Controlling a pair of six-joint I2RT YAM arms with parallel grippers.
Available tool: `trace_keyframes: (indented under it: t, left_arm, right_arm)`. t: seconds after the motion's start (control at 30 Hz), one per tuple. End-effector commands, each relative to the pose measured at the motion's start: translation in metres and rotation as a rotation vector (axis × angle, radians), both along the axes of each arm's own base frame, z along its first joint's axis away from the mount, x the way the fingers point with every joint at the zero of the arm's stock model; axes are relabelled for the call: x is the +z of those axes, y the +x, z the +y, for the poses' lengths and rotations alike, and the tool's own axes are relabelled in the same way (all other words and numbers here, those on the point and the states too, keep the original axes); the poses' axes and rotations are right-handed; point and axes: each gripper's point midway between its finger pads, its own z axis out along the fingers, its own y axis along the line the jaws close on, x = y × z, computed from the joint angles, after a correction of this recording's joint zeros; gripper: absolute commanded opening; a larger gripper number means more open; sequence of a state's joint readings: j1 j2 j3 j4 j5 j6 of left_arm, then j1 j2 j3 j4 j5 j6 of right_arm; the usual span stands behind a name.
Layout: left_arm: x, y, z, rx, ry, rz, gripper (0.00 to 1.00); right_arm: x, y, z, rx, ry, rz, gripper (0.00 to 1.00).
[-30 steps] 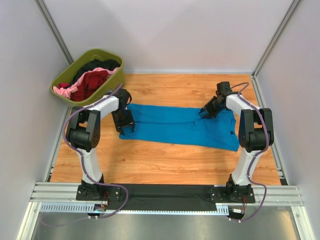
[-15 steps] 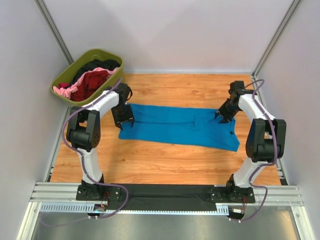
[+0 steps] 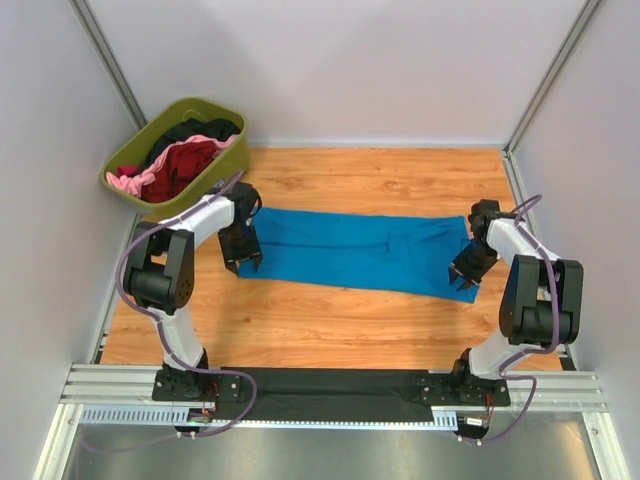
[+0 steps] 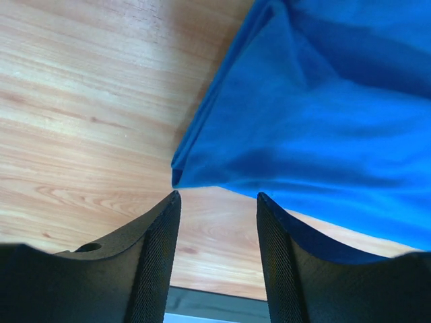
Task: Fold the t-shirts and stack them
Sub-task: Fold the tshirt
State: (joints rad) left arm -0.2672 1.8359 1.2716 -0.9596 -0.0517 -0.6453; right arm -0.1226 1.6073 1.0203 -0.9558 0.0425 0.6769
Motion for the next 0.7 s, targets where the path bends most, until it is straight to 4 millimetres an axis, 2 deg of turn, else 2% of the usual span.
trace_keyframes:
  t: [0.0,0.03,0.17,0.27,0.37,0.47,0.63,0.67]
  left_arm:
    - [-0.015,0.004,0.004,-0.007,0.028,0.002,0.56]
    - [-0.024,0.003,0.009,-0.011,0.062,0.021,0.56]
    - [-0.031,0.001,0.02,-0.022,0.127,0.054,0.56]
    - [-0.028,0.0,0.023,-0.017,0.139,0.046,0.57]
    - [-0.02,0.0,0.026,-0.012,0.156,0.041,0.57]
    - [-0.008,-0.001,0.026,-0.007,0.156,0.043,0.58]
    - [0.037,0.008,0.014,-0.01,0.09,-0.073,0.6]
    - [0.043,0.012,0.011,-0.018,0.075,-0.096,0.6]
  right_arm:
    - [-0.013,0.011,-0.028,-0.014,-0.101,-0.061,0.29]
    - [-0.02,0.006,-0.033,-0.009,-0.113,-0.042,0.29]
    - [-0.039,-0.009,-0.057,-0.025,-0.167,0.049,0.29]
    - [-0.04,-0.019,-0.07,-0.01,-0.214,0.091,0.29]
    - [-0.037,-0.023,-0.073,0.009,-0.233,0.084,0.29]
    - [-0.03,-0.02,-0.07,0.024,-0.218,0.044,0.3]
    - [-0.008,-0.015,-0.058,0.043,-0.155,0.002,0.34]
    - [-0.001,-0.008,-0.057,0.042,-0.145,-0.03,0.34]
